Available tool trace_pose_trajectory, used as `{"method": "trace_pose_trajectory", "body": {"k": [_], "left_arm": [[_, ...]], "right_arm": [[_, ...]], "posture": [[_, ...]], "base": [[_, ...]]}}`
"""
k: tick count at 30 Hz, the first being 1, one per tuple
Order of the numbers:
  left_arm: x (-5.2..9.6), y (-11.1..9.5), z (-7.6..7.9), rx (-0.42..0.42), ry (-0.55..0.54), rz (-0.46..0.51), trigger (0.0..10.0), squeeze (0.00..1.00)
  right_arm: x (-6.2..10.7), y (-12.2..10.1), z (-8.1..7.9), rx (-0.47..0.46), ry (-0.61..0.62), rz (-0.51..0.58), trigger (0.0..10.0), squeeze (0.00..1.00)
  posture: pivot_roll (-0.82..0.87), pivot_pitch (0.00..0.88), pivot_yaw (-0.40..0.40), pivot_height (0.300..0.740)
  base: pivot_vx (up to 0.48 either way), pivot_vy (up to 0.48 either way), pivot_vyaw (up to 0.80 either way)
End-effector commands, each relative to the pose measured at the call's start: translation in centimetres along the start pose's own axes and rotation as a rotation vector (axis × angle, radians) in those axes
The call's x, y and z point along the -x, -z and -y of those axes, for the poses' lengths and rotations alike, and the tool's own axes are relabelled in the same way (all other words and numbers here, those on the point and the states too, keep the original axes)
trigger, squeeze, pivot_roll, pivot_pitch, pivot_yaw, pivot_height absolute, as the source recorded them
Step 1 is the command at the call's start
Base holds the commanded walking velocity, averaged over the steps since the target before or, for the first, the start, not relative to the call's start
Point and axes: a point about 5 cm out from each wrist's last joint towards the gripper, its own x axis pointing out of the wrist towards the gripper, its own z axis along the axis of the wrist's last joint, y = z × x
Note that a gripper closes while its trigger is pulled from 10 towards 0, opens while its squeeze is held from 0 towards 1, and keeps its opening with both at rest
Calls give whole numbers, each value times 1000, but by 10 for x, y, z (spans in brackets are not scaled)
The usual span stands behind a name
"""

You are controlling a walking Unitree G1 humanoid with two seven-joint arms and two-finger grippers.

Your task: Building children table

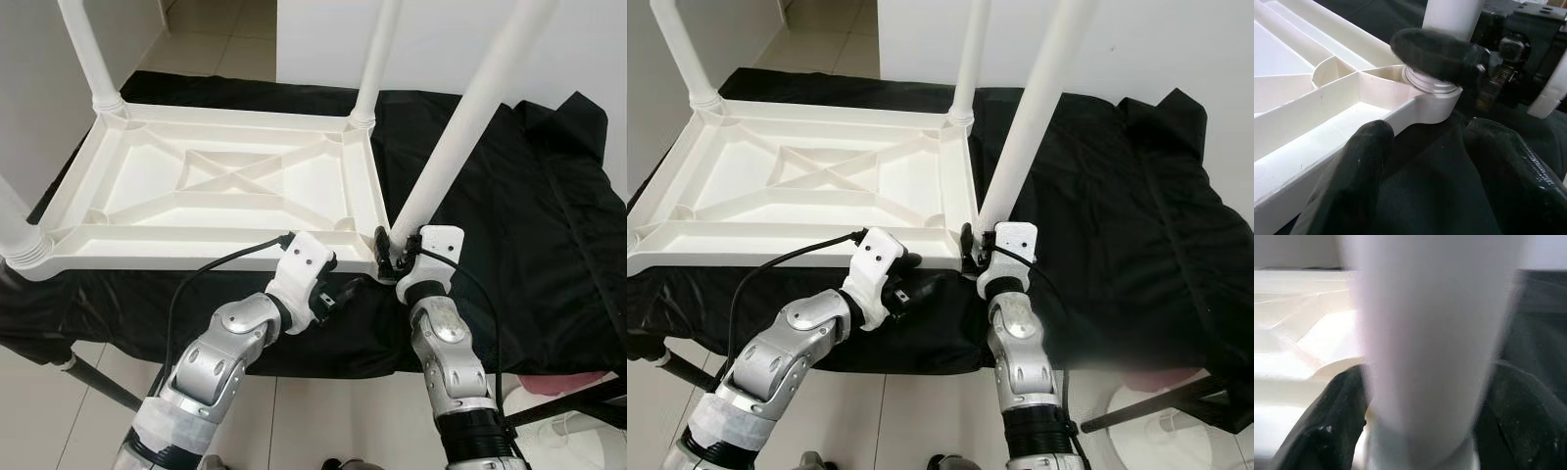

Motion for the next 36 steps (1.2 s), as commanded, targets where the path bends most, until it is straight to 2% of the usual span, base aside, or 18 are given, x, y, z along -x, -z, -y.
{"method": "trace_pose_trajectory", "body": {"k": [1,5,9,20,32,34,35,36], "left_arm": [[1,0,2,0,18,1,10000,0],[1,0,1,-1,19,0,10000,0],[0,0,1,-4,18,-1,10000,0],[3,5,8,-36,42,-7,10000,0],[0,5,10,-50,38,-3,10000,0],[-1,5,10,-52,35,-1,10000,0],[-1,4,10,-54,33,0,10000,0],[-1,4,10,-53,32,1,10000,0]], "right_arm": [[4,4,14,31,-73,-9,10000,0],[4,7,25,75,-151,-21,10000,0],[2,9,27,81,-184,-30,10000,0],[-1,16,18,66,-290,-11,10000,0],[-17,19,18,73,-399,-36,10000,0],[-20,19,18,89,-417,-39,4863,0],[-22,19,18,97,-423,-37,4392,0],[-23,19,19,87,-421,-34,2078,0]], "posture": [[-9,127,-42,740],[-7,123,-42,740],[-5,122,-43,740],[8,114,-30,740],[9,111,-31,740],[17,112,-36,740],[19,112,-36,740],[21,112,-36,740]], "base": [[0,0,0],[0,0,0],[0,0,0],[0,0,0],[0,0,0],[0,0,0],[0,0,0],[0,0,0]]}}
